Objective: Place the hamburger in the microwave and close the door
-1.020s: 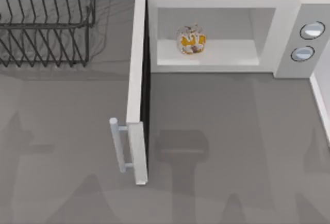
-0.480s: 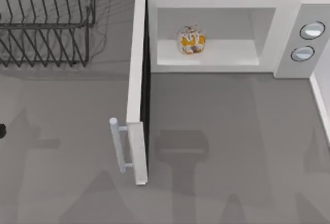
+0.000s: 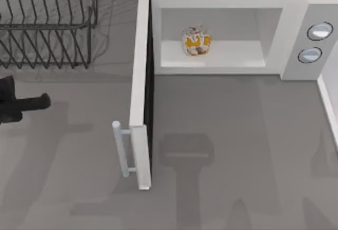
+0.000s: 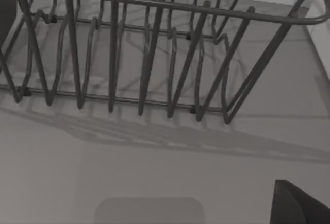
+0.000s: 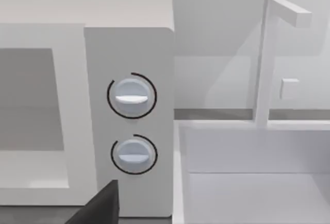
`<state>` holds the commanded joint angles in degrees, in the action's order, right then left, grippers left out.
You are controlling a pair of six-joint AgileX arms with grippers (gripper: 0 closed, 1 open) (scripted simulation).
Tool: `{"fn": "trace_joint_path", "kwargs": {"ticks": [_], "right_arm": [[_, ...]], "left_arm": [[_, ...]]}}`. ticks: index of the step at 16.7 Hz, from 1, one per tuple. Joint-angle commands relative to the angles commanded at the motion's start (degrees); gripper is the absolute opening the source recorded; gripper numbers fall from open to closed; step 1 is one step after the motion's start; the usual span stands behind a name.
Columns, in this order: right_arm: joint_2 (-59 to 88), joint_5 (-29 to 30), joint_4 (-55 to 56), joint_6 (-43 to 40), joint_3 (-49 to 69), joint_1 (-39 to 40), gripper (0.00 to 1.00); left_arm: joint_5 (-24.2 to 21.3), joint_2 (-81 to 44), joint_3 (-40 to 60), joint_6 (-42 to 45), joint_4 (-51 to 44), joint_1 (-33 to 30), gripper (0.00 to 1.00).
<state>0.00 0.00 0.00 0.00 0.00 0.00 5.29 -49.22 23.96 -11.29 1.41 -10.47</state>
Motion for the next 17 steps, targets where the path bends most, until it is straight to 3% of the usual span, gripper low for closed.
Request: {"fn": "trace_joint_path", "kwargs": {"ticks": [4, 8, 17], "right_arm": [[0.00, 0.00, 0.00, 0.00, 0.00, 0.00, 1.00], [0.00, 0.00, 0.00, 0.00, 0.00, 0.00, 1.00], [0.00, 0.00, 0.00, 0.00, 0.00, 0.00, 1.00]], "left_arm": [[8.94, -8.37, 11.34, -6.99, -19.41, -12.37, 0.00], [15.46, -12.45, 19.15, -11.75, -31.36, -21.18, 0.00], [17.00, -13.55, 19.18, -12.86, -31.63, -23.02, 0.00]]}}
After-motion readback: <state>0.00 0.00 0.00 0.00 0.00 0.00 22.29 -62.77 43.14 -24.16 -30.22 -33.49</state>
